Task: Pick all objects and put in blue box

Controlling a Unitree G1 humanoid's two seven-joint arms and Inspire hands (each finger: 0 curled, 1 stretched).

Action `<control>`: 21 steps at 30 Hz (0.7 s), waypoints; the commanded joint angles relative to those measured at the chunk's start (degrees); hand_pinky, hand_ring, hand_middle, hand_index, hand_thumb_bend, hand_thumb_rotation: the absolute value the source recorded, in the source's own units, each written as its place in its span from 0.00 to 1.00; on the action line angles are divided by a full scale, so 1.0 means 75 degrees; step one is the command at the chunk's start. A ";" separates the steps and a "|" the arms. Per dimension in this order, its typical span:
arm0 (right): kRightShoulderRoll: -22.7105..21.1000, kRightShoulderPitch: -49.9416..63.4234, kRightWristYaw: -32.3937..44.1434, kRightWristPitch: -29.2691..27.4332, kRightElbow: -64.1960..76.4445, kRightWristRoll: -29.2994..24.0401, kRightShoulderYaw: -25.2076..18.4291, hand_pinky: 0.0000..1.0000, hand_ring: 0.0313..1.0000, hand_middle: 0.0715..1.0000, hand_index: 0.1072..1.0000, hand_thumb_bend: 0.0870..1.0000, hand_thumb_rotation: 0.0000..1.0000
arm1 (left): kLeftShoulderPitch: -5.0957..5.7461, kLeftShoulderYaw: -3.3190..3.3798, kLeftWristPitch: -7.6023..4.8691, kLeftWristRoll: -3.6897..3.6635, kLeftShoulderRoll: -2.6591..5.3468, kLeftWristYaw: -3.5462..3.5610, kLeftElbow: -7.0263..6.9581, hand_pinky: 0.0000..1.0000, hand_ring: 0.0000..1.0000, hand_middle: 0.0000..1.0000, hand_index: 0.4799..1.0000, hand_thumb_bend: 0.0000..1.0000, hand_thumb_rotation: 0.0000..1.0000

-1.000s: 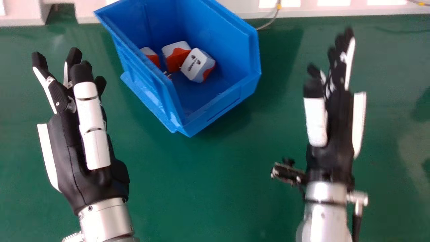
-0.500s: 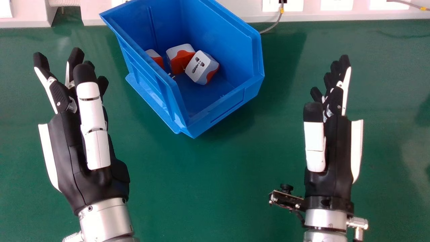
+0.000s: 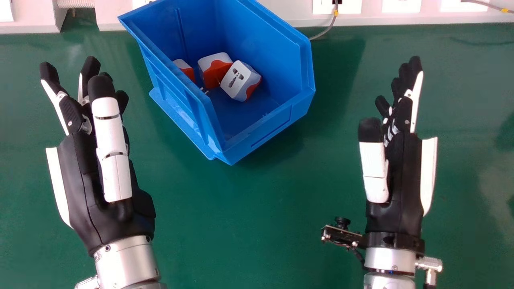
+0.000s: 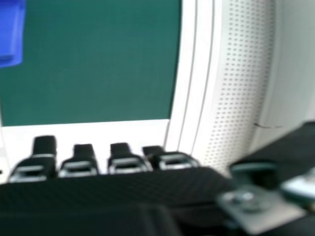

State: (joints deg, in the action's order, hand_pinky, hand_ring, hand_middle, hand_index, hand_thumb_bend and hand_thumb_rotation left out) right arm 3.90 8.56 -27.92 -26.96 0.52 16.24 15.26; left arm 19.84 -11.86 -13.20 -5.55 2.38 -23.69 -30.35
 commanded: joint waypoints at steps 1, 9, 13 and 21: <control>0.0556 0.0007 -0.0090 -0.0038 0.0274 0.0068 0.0068 0.92 1.00 1.00 1.00 0.64 1.00 | -0.0043 -0.0071 -0.0091 0.0033 0.0587 0.0036 -0.0168 0.92 0.95 0.95 0.85 0.57 0.74; 0.0570 0.0068 -0.0079 -0.0085 0.0339 0.0007 0.0088 0.93 1.00 1.00 1.00 0.64 1.00 | 0.0010 -0.0074 -0.0078 0.0050 0.0578 0.0025 -0.0206 0.92 0.95 0.95 0.86 0.57 0.74; 0.0593 0.0093 -0.0083 -0.0125 0.0348 -0.0035 0.0106 0.94 1.00 1.00 1.00 0.62 1.00 | 0.0055 -0.0082 -0.0085 0.0096 0.0552 0.0030 -0.0221 0.92 0.95 0.95 0.86 0.56 0.74; 0.0617 0.0132 -0.0122 -0.0076 0.0383 -0.0006 0.0132 0.94 1.00 1.00 1.00 0.61 1.00 | 0.0102 -0.0074 -0.0089 0.0120 0.0574 -0.0008 -0.0218 0.91 0.95 0.95 0.85 0.57 0.74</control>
State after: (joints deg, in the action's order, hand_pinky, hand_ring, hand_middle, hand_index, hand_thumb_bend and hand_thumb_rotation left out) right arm 3.90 8.84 -28.34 -26.94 1.24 16.18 15.36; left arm 19.97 -11.82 -13.17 -5.53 2.39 -23.72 -30.49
